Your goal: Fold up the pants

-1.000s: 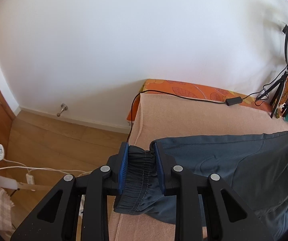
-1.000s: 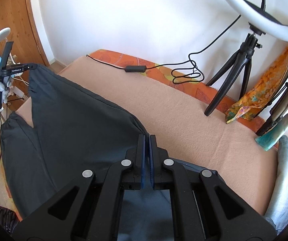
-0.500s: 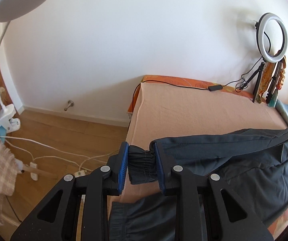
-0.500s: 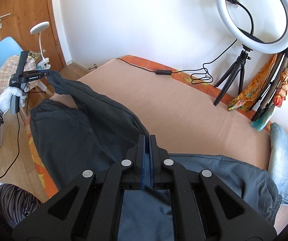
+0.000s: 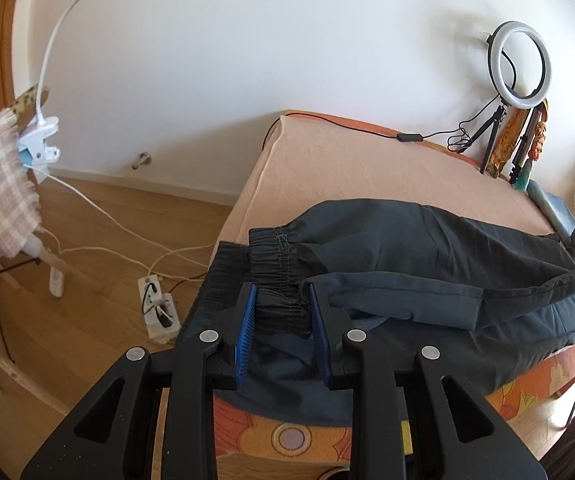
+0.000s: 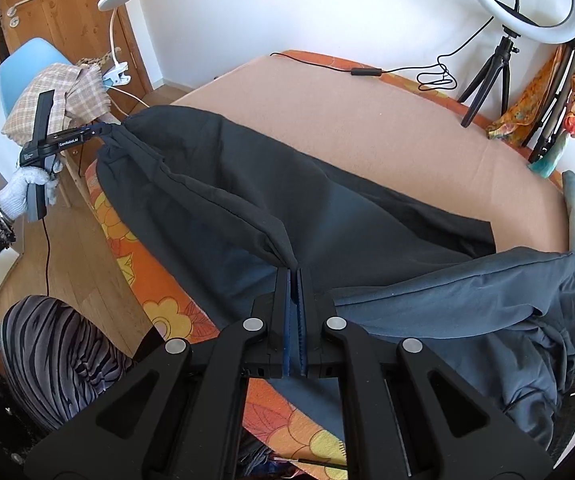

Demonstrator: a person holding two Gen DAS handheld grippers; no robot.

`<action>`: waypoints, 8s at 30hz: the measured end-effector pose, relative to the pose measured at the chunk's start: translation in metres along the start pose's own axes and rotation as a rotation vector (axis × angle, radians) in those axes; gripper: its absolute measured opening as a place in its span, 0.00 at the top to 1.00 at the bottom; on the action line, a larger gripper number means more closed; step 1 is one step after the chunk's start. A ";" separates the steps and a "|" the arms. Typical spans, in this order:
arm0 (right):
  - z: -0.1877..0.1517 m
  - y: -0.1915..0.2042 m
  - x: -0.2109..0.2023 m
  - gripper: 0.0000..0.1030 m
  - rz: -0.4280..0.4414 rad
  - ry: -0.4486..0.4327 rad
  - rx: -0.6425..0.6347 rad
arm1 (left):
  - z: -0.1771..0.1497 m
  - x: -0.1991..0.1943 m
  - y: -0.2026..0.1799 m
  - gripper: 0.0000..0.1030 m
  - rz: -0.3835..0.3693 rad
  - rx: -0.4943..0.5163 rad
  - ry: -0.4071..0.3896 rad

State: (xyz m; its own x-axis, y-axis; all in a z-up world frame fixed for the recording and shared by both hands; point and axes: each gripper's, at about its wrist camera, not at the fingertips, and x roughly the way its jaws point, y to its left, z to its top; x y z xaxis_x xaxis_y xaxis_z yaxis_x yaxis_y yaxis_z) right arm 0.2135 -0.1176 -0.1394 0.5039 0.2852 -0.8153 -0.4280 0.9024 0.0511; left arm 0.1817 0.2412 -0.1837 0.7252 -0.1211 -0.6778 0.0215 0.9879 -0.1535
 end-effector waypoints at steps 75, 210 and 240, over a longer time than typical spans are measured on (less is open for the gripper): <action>-0.071 0.002 -0.015 0.70 -0.012 -0.139 0.226 | -0.003 -0.049 0.031 0.48 0.014 -0.388 -0.039; -0.256 -0.394 -0.083 0.27 0.169 -0.269 0.967 | 0.029 0.012 -0.340 0.69 -0.508 0.276 0.353; -0.231 -0.355 -0.135 0.60 -0.357 -0.137 0.839 | -0.009 0.044 -0.157 0.69 -0.227 -0.056 0.266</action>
State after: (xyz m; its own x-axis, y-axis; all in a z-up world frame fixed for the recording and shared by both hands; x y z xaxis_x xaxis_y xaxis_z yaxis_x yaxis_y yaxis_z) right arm 0.1238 -0.5511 -0.1805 0.6086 -0.0678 -0.7906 0.4276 0.8673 0.2548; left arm 0.2041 0.0800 -0.1957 0.5011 -0.3649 -0.7847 0.1181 0.9271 -0.3557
